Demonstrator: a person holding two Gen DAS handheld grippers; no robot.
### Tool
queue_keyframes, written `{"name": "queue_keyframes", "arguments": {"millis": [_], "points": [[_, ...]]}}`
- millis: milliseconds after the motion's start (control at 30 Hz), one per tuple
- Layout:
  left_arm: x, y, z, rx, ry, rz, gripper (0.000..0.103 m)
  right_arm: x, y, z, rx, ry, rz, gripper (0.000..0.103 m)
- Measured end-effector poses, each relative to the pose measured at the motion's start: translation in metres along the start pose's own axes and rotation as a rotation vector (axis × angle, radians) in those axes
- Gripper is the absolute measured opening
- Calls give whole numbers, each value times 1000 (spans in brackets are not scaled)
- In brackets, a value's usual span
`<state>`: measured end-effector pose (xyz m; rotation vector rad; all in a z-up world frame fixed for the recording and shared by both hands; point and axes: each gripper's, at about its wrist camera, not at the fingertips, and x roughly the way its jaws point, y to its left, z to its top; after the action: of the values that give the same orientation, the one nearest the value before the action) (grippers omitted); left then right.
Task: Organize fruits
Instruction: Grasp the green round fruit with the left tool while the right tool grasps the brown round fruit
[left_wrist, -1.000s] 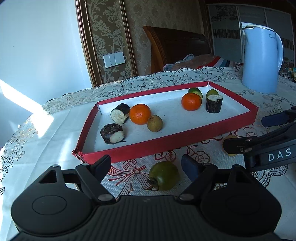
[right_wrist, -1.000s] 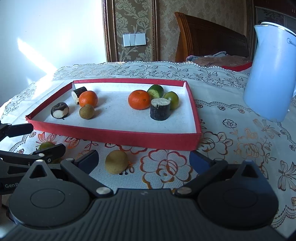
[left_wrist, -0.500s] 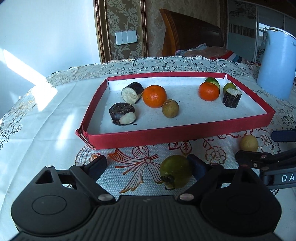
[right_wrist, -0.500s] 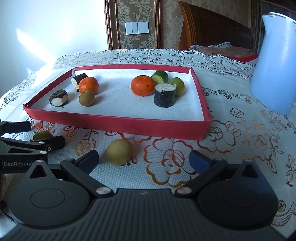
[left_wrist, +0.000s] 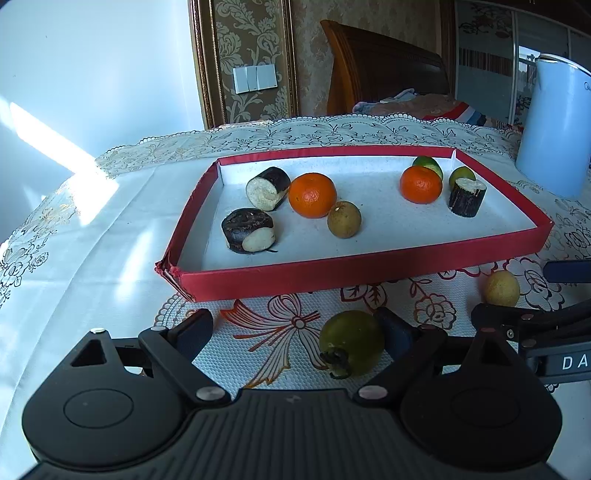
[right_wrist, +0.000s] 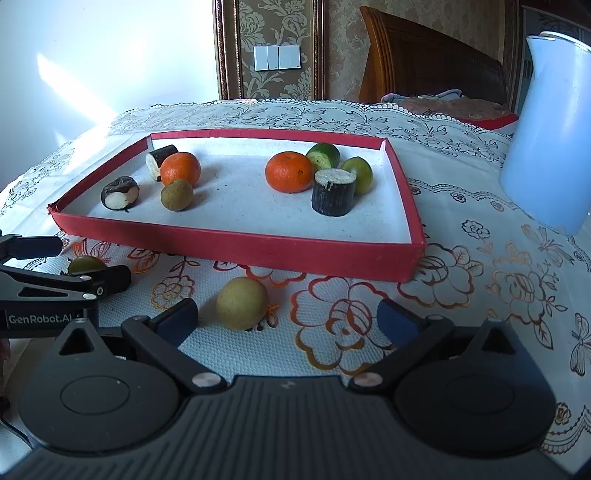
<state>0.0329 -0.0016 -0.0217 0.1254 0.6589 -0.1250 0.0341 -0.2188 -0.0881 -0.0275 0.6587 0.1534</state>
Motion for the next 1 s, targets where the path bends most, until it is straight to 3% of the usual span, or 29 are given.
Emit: {"name": "queue_keyframes", "arguments": {"millis": [500, 633, 800, 867, 1000], "points": [[-2, 1, 1, -2, -6, 0, 93, -3, 5, -1, -34, -16, 23, 93], [-5, -3, 0, 28, -20, -19, 81, -5, 7, -1, -49, -25, 26, 83], [-9, -11, -2, 87, -43, -27, 67, -5, 9, -1, -57, -26, 21, 80], [-10, -14, -2, 102, -46, -37, 59, -6, 12, -1, -75, -34, 24, 71], [-12, -15, -2, 113, -52, -43, 53, -7, 14, -1, -97, -41, 33, 62]]}}
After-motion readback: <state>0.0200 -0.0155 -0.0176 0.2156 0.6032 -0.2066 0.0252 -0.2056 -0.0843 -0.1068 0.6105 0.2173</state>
